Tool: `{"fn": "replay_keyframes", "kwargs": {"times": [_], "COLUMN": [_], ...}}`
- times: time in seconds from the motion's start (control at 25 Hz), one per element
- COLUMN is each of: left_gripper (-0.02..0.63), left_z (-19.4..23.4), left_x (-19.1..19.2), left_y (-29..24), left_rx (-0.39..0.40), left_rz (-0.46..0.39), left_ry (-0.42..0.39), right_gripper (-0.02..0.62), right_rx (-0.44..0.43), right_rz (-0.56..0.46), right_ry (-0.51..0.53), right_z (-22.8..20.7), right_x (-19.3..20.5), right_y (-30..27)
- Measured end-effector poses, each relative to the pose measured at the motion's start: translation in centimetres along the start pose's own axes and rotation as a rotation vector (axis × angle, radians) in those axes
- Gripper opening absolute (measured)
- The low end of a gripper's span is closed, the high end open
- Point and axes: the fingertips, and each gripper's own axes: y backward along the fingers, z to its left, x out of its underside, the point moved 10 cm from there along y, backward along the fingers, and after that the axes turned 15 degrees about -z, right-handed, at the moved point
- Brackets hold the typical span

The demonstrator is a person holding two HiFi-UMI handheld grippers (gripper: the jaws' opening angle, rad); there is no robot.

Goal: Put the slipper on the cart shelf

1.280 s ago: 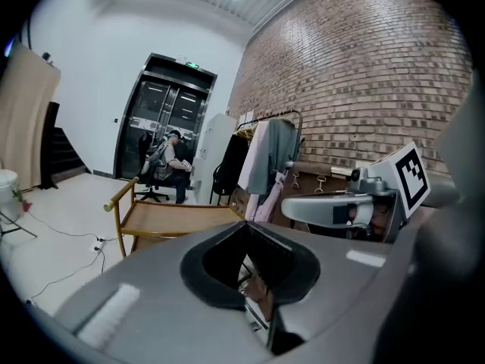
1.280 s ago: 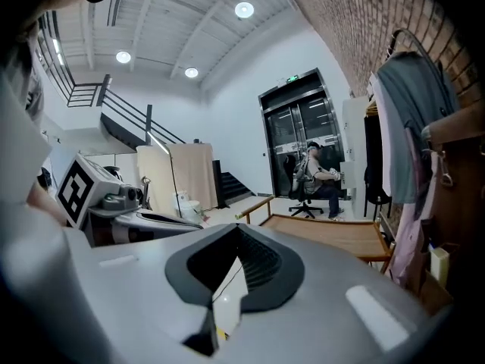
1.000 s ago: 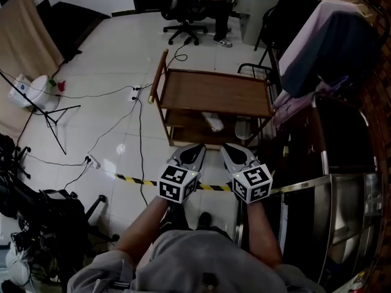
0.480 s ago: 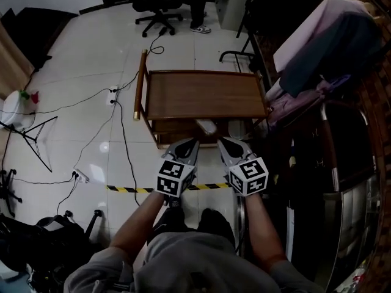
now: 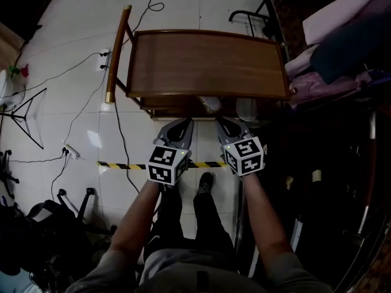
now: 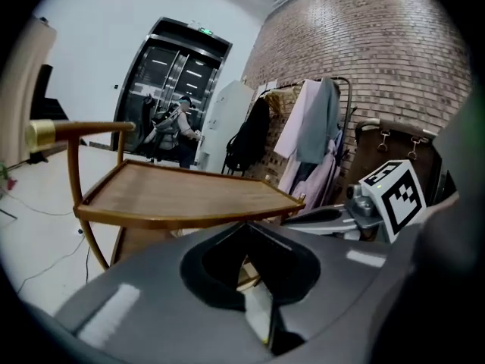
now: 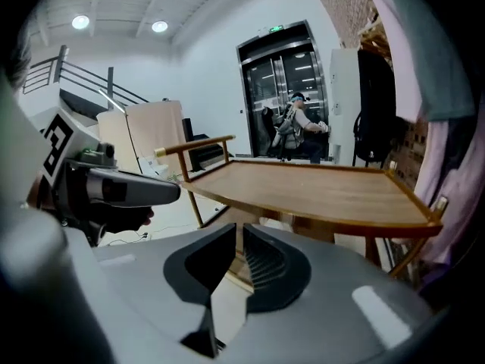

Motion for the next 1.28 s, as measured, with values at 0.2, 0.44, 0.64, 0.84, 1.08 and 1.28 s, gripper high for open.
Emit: {"fn": "replay_keyframes", "kwargs": {"times": [0.2,0.44,0.64,0.84,1.08,1.28], "left_gripper": [0.008,0.008,0.008,0.008,0.008,0.008], "left_z": [2.4,5.1,7.1,8.1,8.6,7.8], "left_x": [6.5,10.7,12.4,13.1,13.9,13.4], "left_y": [-3.0,-5.9,-7.2,-7.6,-7.2,-6.6], "left_rx": [-0.018,-0.024,-0.031,-0.039,-0.051,-0.044], "left_rz": [0.061,0.087,0.090,0.100,0.128,0.142], "left_ry": [0.018,0.002,0.001,0.009,0.030,0.029], "right_gripper": [0.132,0.367,0.497,0.506,0.400,0.394], "right_rx": [0.027,0.032,0.070,0.047,0.011,0.030], "right_rz": [0.043,0.133,0.161,0.232,0.258,0.267], "right_ry": [-0.033,-0.048,-0.048,-0.019,-0.008,-0.004], "right_z": [-4.6,-8.9,-11.2,-11.0,-10.4,-9.1], "right_x": [6.7,13.6,16.7,18.8,19.3,18.6], "right_y": [-5.3,-11.2,-15.0,-17.9,-17.9,-16.2]}}
